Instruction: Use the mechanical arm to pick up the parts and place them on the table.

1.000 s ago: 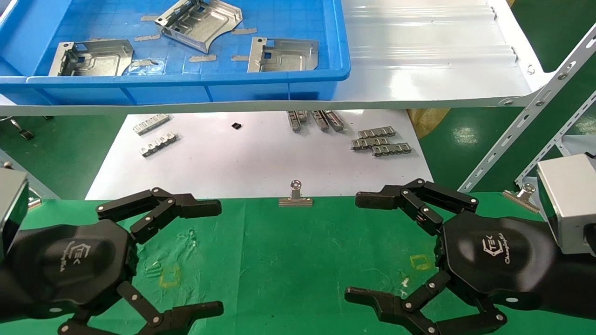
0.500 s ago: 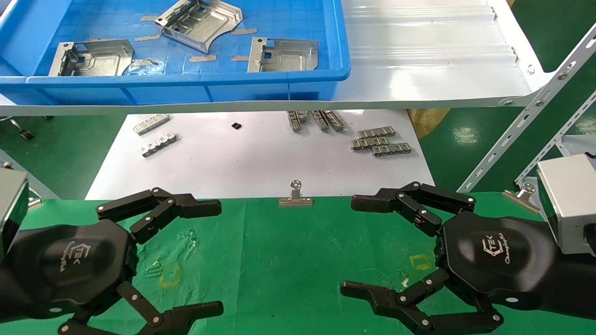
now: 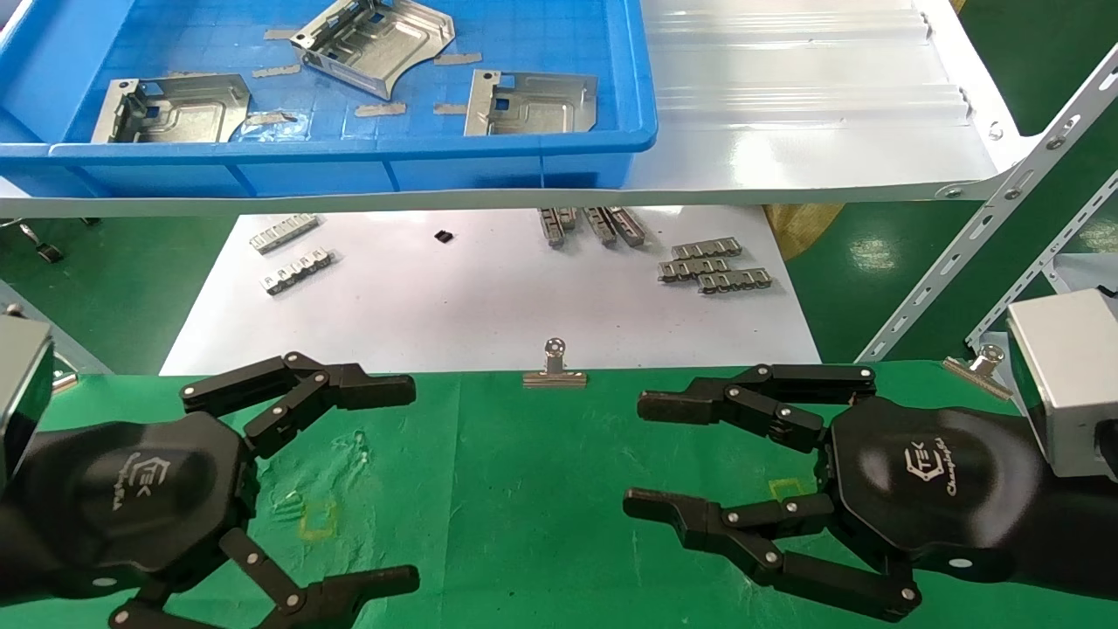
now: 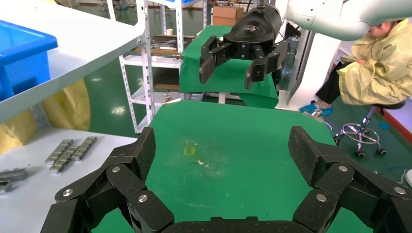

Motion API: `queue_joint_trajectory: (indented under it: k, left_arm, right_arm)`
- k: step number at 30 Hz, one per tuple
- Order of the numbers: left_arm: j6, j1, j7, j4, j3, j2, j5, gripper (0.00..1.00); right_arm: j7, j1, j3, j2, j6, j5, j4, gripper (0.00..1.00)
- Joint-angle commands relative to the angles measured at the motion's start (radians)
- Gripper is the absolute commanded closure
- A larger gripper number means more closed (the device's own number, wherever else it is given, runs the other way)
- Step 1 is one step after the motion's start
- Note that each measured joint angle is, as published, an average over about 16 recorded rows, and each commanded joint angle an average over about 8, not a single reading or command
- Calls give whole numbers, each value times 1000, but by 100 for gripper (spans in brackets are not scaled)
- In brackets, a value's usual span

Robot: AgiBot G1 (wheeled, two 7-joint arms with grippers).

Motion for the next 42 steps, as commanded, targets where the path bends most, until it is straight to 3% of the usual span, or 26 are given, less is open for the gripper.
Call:
queue_joint_trajectory:
  k: [1,6,11,19,24,25,28,29,32,33,36,37,42]
  left_arm:
    - [2,4,-1,0,1,0,-1,0]
    - [-23,-53,-3,12,-7,10,12,0]
    - [-87,-247,-34,118,16,76,93,0]
    - [-246,-653,13,558,138,308,375,0]
    - [-422,-809,84,821,186,445,502,0]
    - [-460,-830,97,864,193,468,520,6]
    - [-565,-877,130,976,211,524,566,42]
    - [-597,-889,138,1010,217,541,580,54]
    - [-678,-916,158,1095,235,581,615,92]
    - [-700,-922,162,1119,240,592,624,98]
    - [-747,-940,168,1176,254,616,647,100]
    - [-757,-946,169,1191,258,621,653,100]
    - [-770,-971,172,1235,270,627,673,100]
  right_arm:
    - [0,0,0,0,0,0,0,100]
    - [0,0,0,0,0,0,0,100]
    - [0,0,0,0,0,0,0,100]
    - [0,0,0,0,0,0,0,100]
    - [0,0,0,0,0,0,0,100]
    - [0,0,0,0,0,0,0,100]
    - [0,0,0,0,0,0,0,98]
    - [0,0,0,0,0,0,0,90]
    - [0,0,0,0,0,0,0,53]
    - [0,0,0,0,0,0,0,40]
    - [0,0,0,0,0,0,0,5]
    - [0,0,0,0,0,0,0,0]
    - [0,0,0,0,0,0,0,0]
